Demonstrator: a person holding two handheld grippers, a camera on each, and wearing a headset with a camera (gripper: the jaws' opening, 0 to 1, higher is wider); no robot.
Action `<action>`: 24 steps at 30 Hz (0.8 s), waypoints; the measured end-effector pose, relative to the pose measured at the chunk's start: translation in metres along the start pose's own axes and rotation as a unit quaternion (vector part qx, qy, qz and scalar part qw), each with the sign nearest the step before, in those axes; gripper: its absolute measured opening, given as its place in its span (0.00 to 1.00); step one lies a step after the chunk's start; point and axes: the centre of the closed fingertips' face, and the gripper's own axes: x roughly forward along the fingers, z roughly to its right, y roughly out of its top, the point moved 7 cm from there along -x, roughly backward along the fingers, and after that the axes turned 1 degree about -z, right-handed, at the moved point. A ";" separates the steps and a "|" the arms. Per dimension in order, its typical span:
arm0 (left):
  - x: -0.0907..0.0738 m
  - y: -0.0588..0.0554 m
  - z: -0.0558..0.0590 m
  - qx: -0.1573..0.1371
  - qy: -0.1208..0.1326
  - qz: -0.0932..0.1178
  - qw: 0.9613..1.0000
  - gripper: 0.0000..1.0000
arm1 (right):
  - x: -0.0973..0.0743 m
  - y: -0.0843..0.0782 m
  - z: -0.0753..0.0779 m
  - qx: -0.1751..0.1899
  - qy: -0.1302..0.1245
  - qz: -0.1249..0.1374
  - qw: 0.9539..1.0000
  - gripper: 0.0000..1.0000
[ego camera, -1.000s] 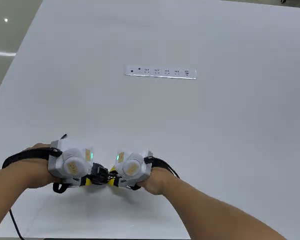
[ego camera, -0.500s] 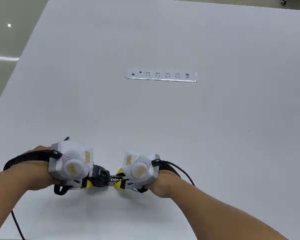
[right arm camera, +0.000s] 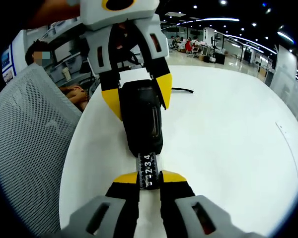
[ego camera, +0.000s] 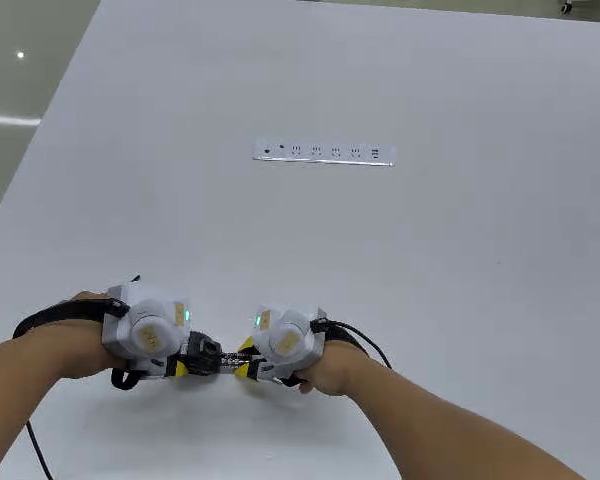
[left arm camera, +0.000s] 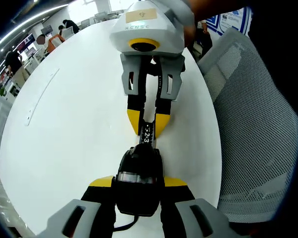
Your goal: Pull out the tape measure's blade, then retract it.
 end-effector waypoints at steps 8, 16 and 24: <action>0.000 0.001 0.001 -0.001 -0.002 0.001 1.000 0.31 | -0.002 -0.002 0.000 -0.007 -0.004 0.000 1.000 0.14; 0.001 0.001 0.001 -0.001 -0.002 0.003 1.000 0.31 | -0.006 -0.006 0.000 -0.006 -0.006 -0.001 1.000 0.14; 0.002 0.001 0.001 0.002 -0.002 0.001 1.000 0.31 | -0.011 -0.012 0.000 0.000 -0.010 -0.001 1.000 0.14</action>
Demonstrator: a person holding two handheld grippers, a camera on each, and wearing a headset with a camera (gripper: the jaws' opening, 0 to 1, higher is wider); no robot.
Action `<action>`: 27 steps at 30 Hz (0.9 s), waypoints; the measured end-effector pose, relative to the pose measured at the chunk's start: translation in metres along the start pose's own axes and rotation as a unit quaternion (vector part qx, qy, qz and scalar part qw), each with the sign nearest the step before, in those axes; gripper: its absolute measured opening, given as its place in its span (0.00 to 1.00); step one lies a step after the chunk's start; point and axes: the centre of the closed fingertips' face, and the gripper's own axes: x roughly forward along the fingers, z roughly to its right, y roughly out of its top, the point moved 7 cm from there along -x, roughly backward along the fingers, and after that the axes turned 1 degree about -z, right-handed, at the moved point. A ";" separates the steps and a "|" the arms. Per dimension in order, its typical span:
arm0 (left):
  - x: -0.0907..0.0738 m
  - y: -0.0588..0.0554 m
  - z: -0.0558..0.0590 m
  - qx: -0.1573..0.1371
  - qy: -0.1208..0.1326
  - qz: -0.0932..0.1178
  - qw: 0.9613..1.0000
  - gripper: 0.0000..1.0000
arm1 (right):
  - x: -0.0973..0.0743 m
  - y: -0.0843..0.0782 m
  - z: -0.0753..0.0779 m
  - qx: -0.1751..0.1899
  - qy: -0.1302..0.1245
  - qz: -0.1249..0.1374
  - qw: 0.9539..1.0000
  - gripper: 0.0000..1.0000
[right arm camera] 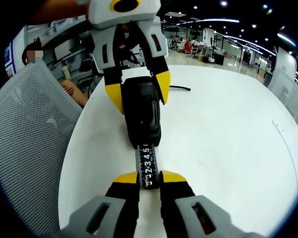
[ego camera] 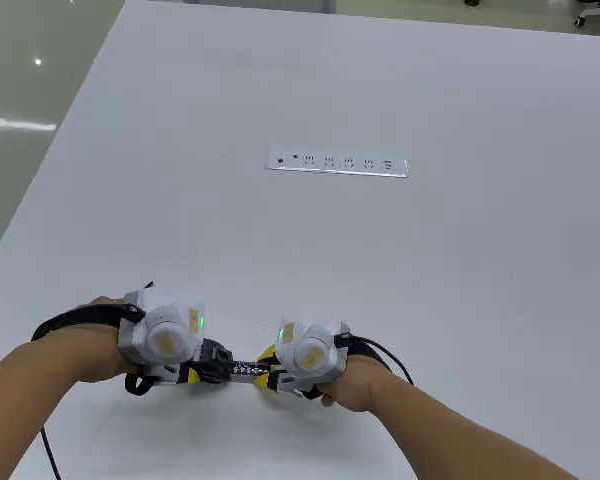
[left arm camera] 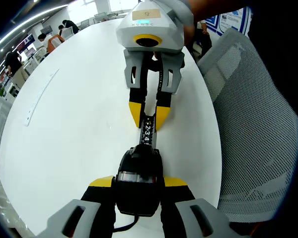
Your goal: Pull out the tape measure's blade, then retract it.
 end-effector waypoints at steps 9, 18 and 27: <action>0.001 0.000 0.000 0.001 0.001 -0.002 1.000 0.31 | -0.006 -0.006 0.000 0.007 -0.005 0.002 1.000 0.14; 0.001 0.000 0.001 0.001 0.005 -0.002 1.000 0.31 | -0.011 -0.010 0.000 0.008 -0.009 0.001 1.000 0.14; 0.001 0.000 0.000 0.001 0.005 -0.002 1.000 0.31 | -0.014 -0.012 0.002 0.011 -0.010 0.000 1.000 0.14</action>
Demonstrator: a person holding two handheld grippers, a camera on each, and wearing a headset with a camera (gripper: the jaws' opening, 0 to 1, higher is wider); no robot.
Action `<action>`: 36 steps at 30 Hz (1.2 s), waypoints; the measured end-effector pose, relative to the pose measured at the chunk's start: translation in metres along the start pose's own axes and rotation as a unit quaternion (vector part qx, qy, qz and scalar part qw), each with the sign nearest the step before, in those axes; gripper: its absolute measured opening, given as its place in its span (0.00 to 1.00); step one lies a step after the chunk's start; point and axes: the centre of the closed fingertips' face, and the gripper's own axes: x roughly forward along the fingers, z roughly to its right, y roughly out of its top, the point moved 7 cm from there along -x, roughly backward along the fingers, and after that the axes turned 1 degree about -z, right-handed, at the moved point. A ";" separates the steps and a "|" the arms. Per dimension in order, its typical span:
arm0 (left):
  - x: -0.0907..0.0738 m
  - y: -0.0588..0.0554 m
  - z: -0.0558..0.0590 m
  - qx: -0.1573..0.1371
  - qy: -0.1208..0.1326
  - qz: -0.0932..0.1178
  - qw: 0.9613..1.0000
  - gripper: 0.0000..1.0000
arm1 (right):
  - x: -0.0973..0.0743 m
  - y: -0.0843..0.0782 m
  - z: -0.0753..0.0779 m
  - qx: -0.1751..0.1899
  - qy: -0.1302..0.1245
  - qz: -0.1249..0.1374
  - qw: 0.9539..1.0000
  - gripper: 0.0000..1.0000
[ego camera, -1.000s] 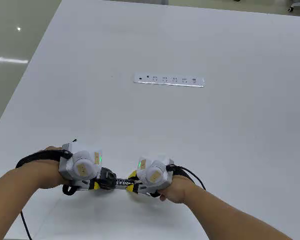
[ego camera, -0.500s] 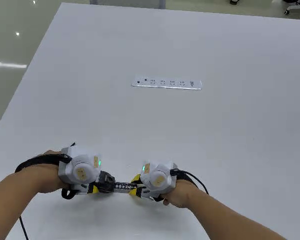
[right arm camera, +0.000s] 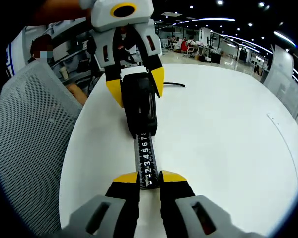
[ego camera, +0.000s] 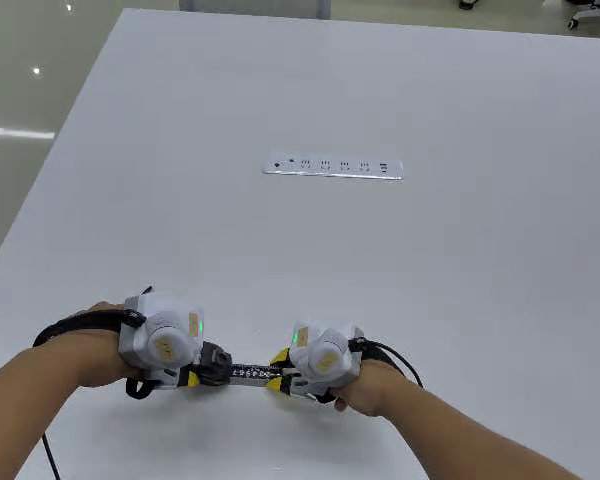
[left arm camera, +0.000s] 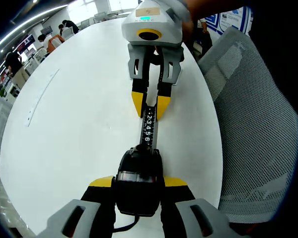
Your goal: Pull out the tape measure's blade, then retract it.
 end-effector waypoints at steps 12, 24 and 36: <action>0.000 0.000 0.001 -0.003 0.001 0.000 1.000 0.32 | -0.010 -0.008 0.002 -0.003 0.001 -0.004 1.000 0.14; 0.000 0.000 0.000 -0.004 0.004 -0.001 1.000 0.32 | -0.019 -0.019 0.008 0.001 -0.001 -0.006 1.000 0.14; 0.000 0.000 0.000 -0.006 0.003 0.000 1.000 0.32 | -0.024 -0.026 0.008 0.001 -0.003 -0.007 1.000 0.14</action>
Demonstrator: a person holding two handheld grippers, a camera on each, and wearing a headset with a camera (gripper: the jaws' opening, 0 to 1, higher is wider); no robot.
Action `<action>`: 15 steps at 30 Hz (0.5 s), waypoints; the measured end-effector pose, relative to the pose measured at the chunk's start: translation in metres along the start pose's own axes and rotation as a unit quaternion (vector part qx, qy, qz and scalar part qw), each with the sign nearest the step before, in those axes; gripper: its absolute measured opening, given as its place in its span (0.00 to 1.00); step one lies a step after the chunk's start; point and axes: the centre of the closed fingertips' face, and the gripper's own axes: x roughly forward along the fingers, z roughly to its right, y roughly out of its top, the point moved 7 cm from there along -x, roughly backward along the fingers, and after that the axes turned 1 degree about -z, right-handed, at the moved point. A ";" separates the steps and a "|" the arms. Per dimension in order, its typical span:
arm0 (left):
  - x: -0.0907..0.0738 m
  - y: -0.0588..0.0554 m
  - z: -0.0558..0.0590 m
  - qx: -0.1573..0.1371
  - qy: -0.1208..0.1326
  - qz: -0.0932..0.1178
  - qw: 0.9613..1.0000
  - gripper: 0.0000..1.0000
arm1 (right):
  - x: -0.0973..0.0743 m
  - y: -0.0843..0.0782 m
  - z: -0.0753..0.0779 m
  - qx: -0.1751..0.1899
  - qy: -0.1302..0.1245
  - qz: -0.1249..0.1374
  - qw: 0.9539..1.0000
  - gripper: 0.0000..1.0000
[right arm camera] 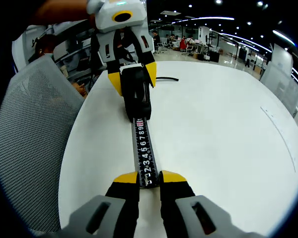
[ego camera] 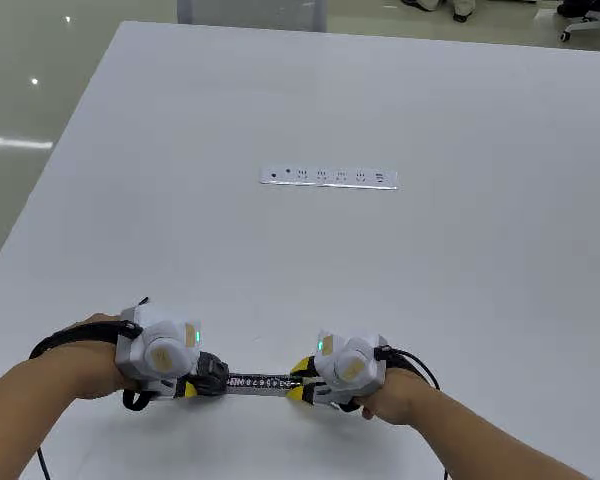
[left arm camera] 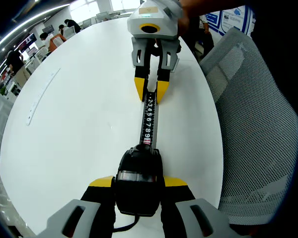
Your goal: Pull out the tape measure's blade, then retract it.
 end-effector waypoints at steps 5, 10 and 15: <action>0.000 0.000 0.000 0.000 0.000 -0.001 1.000 0.32 | -0.002 -0.003 0.000 0.001 -0.001 0.000 1.000 0.14; 0.000 0.000 0.000 0.000 0.001 -0.002 1.000 0.32 | -0.004 -0.006 0.001 0.003 -0.002 0.001 1.000 0.14; 0.001 0.000 0.000 0.001 0.003 -0.003 1.000 0.32 | -0.008 -0.009 0.000 0.004 -0.003 0.001 1.000 0.13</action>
